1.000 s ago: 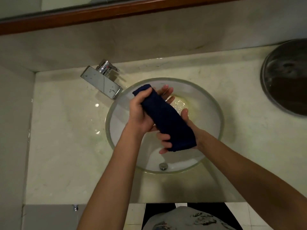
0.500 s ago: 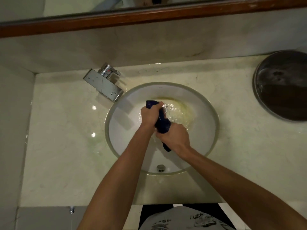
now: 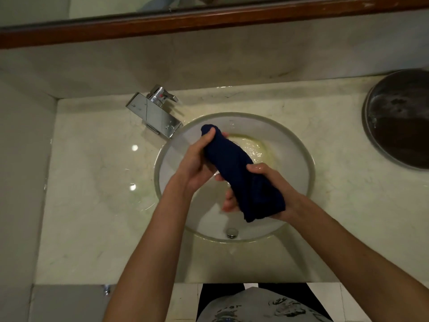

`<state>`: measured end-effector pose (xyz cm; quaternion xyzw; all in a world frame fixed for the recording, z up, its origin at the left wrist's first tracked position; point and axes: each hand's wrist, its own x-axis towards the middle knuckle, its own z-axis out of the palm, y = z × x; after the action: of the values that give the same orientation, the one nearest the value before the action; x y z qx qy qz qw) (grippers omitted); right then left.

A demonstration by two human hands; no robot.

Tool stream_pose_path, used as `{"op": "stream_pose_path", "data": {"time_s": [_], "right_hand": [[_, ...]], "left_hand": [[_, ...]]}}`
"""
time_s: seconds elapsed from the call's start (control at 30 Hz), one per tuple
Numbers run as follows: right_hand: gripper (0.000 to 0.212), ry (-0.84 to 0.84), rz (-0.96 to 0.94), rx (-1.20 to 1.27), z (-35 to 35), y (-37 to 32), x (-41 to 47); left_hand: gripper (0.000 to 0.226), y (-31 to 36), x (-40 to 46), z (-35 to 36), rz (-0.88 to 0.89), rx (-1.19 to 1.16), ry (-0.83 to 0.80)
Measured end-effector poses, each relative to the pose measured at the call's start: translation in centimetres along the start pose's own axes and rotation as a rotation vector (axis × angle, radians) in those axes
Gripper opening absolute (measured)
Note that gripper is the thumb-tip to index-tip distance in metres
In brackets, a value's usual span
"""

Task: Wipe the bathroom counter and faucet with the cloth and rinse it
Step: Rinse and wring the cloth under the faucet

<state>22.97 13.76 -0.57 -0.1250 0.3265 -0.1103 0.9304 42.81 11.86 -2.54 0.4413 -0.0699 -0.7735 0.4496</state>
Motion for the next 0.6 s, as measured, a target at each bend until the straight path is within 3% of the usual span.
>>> {"op": "stream_pose_path", "data": {"time_s": [0.1,0.17,0.23,0.3,0.37,0.47,0.5,0.6], "right_hand": [[0.063,-0.292,0.011,0.345,0.7,1.2,0.5],[0.056,-0.471,0.004,0.501,1.4,1.8,0.9],[0.048,-0.508,-0.025,0.477,2.4,2.3,0.8],[0.044,-0.504,-0.002,0.424,2.8,2.3,0.6],[0.05,-0.265,-0.002,0.271,3.4,1.7,0.3],[0.034,0.447,-0.059,-0.188,3.5,1.4,2.0],[0.029,0.603,-0.086,-0.321,3.0,1.7,3.1],[0.021,0.79,-0.103,-0.623,1.3,3.0,6.3]], "left_hand": [[0.02,-1.1,0.2,1.3,0.074,-0.282,-0.148],[0.029,-1.6,0.2,1.7,0.095,-0.418,-0.304],[0.038,-1.4,0.3,1.8,0.081,-0.446,-0.415],[0.032,-0.9,0.4,2.1,0.054,-0.393,-0.442],[0.023,-0.1,1.0,2.3,0.005,-0.207,-0.251],[0.019,-0.3,3.2,1.6,-0.071,0.132,0.072],[0.017,-0.7,4.0,1.3,-0.079,0.238,0.169],[0.014,-2.0,6.0,0.0,-0.062,0.59,0.414]]}}
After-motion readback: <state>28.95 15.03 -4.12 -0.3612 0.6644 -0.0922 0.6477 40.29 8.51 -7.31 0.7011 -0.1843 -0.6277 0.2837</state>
